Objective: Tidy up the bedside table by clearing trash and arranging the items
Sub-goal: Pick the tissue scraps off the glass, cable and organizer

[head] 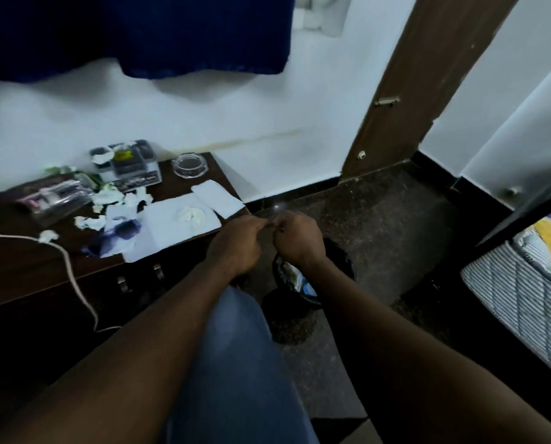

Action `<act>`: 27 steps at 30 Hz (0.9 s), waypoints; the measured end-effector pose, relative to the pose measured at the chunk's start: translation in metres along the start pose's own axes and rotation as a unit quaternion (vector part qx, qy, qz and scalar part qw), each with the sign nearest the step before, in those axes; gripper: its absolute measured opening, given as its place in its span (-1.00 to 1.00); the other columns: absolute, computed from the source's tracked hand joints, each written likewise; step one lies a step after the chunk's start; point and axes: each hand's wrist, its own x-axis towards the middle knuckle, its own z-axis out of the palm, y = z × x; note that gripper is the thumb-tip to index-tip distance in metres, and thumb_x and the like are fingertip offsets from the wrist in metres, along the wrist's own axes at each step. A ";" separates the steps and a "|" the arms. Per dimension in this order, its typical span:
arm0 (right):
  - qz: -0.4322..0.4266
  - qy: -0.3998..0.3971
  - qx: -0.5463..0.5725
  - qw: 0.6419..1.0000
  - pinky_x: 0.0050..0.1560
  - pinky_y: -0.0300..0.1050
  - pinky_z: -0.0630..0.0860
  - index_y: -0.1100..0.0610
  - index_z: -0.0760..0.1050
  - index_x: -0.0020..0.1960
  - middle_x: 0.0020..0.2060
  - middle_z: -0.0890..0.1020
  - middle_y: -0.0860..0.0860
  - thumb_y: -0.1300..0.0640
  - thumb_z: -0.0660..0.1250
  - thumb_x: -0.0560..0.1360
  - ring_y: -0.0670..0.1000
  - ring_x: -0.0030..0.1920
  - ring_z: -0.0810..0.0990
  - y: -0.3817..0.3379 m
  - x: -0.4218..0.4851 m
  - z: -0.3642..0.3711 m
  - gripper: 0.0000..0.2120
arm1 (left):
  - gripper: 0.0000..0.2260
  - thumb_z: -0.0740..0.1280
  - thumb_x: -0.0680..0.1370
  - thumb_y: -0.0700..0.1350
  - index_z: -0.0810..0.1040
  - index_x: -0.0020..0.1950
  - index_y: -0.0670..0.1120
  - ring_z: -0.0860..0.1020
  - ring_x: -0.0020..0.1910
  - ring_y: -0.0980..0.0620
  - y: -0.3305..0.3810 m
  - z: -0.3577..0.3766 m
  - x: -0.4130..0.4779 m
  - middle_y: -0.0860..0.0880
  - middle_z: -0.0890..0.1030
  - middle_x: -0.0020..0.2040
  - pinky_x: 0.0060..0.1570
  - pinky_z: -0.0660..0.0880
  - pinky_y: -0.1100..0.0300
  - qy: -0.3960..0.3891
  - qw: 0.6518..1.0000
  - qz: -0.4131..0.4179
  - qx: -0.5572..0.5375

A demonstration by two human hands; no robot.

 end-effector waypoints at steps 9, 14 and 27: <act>-0.116 -0.037 0.024 0.992 0.08 -0.03 0.60 0.07 0.70 0.00 0.02 0.75 0.06 0.16 0.40 0.50 0.14 0.10 0.68 -0.142 -0.005 0.023 -0.87 | -0.61 0.32 0.53 -0.26 0.59 0.33 0.02 0.57 0.25 -0.10 -0.065 -0.109 -0.069 -0.04 0.64 0.26 0.25 0.45 0.07 0.082 0.993 -0.070 0.052; -0.160 -0.064 0.041 0.984 -0.03 -0.05 0.59 0.03 0.70 -0.04 -0.03 0.76 0.05 0.14 0.38 0.52 0.14 0.05 0.68 -0.192 0.004 0.079 -0.88 | -0.69 0.29 0.53 -0.23 0.64 0.23 -0.01 0.58 0.18 -0.17 -0.128 -0.135 -0.093 -0.10 0.65 0.17 0.10 0.48 0.05 0.102 0.984 -0.109 0.102; -0.187 -0.098 0.121 0.970 0.07 -0.05 0.57 0.00 0.68 0.00 0.02 0.74 -0.02 0.12 0.46 0.50 0.05 0.04 0.69 -0.232 0.074 0.206 -0.90 | -0.59 0.32 0.44 -0.18 0.65 0.28 -0.07 0.58 0.23 -0.13 -0.263 -0.130 -0.081 -0.08 0.66 0.21 0.29 0.47 -0.01 0.173 0.971 -0.143 0.088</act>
